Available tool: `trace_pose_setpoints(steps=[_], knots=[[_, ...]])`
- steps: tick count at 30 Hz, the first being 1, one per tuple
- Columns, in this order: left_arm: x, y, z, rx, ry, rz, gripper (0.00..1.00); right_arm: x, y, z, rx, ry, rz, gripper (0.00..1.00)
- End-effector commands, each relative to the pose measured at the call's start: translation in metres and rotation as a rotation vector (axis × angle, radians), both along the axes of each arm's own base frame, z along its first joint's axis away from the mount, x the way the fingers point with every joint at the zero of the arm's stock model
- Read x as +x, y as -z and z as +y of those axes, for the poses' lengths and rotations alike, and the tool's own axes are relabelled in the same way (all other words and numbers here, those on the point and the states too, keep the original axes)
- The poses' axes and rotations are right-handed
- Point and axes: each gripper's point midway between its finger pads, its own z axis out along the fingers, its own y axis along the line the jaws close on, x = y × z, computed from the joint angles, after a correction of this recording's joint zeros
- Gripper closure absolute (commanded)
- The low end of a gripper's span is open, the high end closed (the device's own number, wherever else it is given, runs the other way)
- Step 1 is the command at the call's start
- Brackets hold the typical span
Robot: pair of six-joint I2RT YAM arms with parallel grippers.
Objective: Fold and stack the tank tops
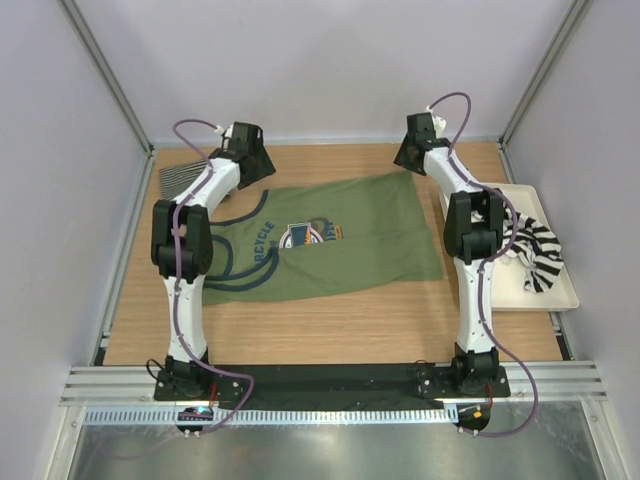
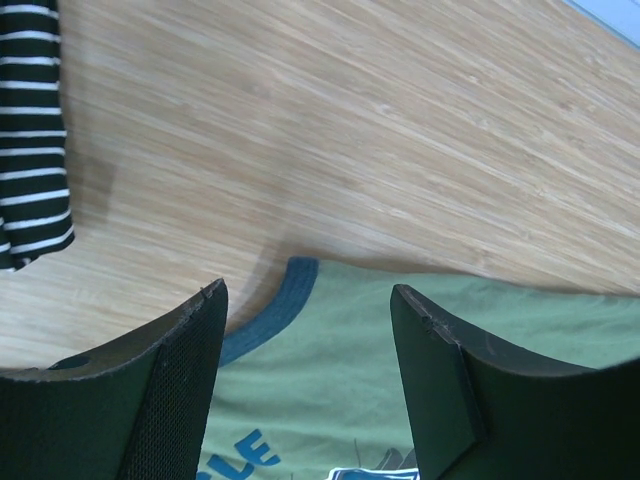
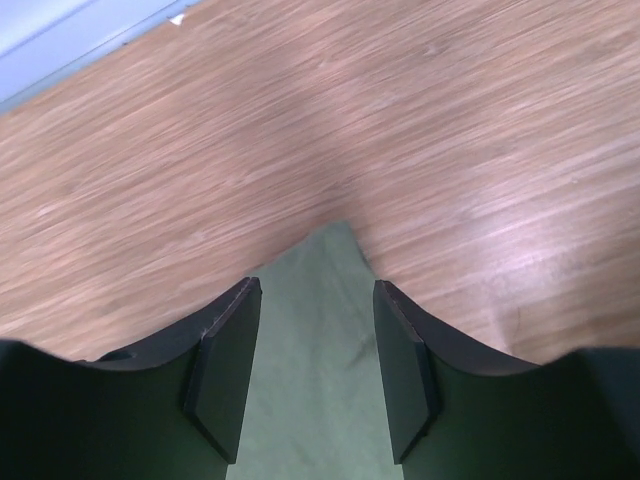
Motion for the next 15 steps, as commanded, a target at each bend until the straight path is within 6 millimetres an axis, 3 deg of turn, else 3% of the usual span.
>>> trace_pose_setpoints(steps=[1, 4, 9, 15], knots=[[0.015, -0.018, -0.007, -0.010, 0.016, -0.055, 0.33, 0.014, -0.011, -0.011, -0.018, 0.000, -0.021, 0.44], [0.020, -0.015, -0.009, -0.006, 0.021, -0.055, 0.33, 0.022, -0.009, -0.012, -0.009, -0.007, -0.030, 0.45], [0.023, -0.002, -0.016, -0.023, 0.034, -0.037, 0.34, 0.028, 0.011, -0.008, 0.019, -0.016, -0.007, 0.48], [0.022, 0.006, -0.024, -0.031, 0.048, -0.026, 0.34, 0.030, 0.024, -0.001, 0.048, -0.029, 0.002, 0.59]])
